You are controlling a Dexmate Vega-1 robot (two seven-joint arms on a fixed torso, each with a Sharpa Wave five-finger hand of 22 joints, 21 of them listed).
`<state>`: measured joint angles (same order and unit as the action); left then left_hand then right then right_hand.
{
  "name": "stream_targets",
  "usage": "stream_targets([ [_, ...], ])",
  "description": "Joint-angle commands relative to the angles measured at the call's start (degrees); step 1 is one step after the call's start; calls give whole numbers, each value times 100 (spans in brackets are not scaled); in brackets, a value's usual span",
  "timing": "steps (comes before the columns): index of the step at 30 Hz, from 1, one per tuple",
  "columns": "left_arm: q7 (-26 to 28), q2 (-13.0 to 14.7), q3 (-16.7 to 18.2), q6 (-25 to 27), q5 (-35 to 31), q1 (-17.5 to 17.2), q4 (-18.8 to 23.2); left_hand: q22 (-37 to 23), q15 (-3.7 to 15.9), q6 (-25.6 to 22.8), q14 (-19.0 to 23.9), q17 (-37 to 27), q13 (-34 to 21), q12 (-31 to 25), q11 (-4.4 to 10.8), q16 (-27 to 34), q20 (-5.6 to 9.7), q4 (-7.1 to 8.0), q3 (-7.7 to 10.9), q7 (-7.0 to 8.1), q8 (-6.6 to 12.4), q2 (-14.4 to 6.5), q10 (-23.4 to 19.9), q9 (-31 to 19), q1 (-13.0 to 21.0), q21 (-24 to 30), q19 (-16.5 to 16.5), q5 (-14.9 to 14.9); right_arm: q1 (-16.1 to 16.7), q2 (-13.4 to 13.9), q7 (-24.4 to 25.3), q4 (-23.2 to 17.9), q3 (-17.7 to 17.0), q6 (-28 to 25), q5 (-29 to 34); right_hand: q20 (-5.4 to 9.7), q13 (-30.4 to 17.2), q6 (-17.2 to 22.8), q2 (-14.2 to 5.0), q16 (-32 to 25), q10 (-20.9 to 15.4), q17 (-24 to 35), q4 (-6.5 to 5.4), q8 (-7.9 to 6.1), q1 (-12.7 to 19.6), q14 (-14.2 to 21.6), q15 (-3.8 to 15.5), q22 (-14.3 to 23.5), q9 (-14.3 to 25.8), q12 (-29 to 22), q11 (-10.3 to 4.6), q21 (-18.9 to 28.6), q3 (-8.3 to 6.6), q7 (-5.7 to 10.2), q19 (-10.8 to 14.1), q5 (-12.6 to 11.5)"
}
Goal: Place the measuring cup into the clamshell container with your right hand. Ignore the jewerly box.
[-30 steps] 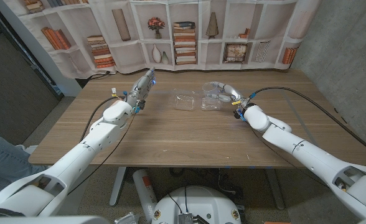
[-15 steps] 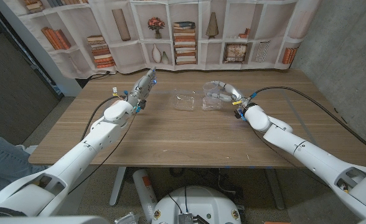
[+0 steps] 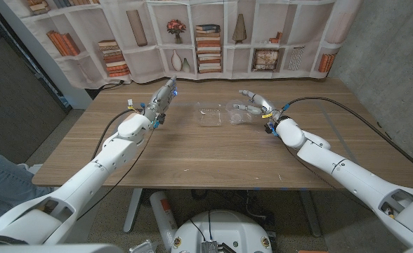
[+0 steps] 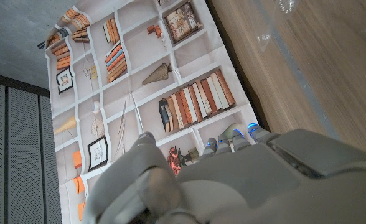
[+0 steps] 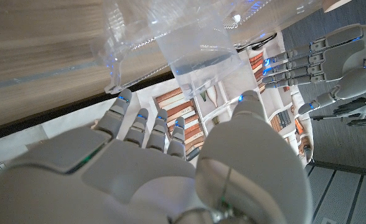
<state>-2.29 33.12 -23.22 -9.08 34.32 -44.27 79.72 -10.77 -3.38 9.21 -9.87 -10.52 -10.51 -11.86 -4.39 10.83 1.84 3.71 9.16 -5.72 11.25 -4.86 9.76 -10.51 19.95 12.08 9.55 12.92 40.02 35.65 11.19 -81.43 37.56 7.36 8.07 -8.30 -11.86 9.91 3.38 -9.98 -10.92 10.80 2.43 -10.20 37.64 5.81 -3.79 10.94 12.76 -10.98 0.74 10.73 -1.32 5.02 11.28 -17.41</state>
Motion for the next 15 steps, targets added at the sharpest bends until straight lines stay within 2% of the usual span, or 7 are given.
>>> stream_targets([
  [1, 15, 24, 20, -13, 9, -40, 52, -18, -9, -34, -844, -11, -28, 0, 43, -3, 63, 10, -17, 12, 26, -40, 251, -31, 30, 19, 1388, -20, 34, 13, 38, -90, -8, -46, 28, 23, -13, -48, -6, -35, 30, 18, 1, -12, -45, -21, -5, 7, -7, -35, 8, 24, 47, -2, -15, -59],
  [7, 5, 20, 18, -27, 10, -39, 62, -18, -11, -38, -842, -11, -28, -2, 44, -3, 64, 9, -20, 22, 25, -42, 246, -31, 33, 17, 1392, -22, 105, 53, 81, -209, -65, -70, 3, 39, -12, -21, -10, -44, 33, 19, -11, -41, -66, -29, -2, 7, -14, -51, 33, 24, 61, -10, -42, -84],
  [10, 8, 19, 15, -24, 8, -44, 72, -18, -32, -37, -841, -11, -28, -2, 44, -2, 65, 9, -21, 23, 25, -43, 248, -31, 34, 17, 1393, -22, 133, 74, 98, -257, -90, -81, -1, 5, -11, -10, -17, -75, 7, 19, -27, -60, -94, 31, -101, 6, -22, -78, 30, 46, 77, 0, -13, -110],
  [15, 19, 28, 17, -22, 2, -54, 94, -18, -20, -38, -841, -11, -28, -2, 48, -2, 66, 9, -23, 18, 24, -45, 245, -31, 35, 20, 1388, -23, 161, 107, 120, -335, -121, -81, 12, -11, -10, 12, -20, -84, -5, 18, -35, -76, -106, 49, -102, 6, -26, -90, 33, 55, 85, -6, -1, -123],
])
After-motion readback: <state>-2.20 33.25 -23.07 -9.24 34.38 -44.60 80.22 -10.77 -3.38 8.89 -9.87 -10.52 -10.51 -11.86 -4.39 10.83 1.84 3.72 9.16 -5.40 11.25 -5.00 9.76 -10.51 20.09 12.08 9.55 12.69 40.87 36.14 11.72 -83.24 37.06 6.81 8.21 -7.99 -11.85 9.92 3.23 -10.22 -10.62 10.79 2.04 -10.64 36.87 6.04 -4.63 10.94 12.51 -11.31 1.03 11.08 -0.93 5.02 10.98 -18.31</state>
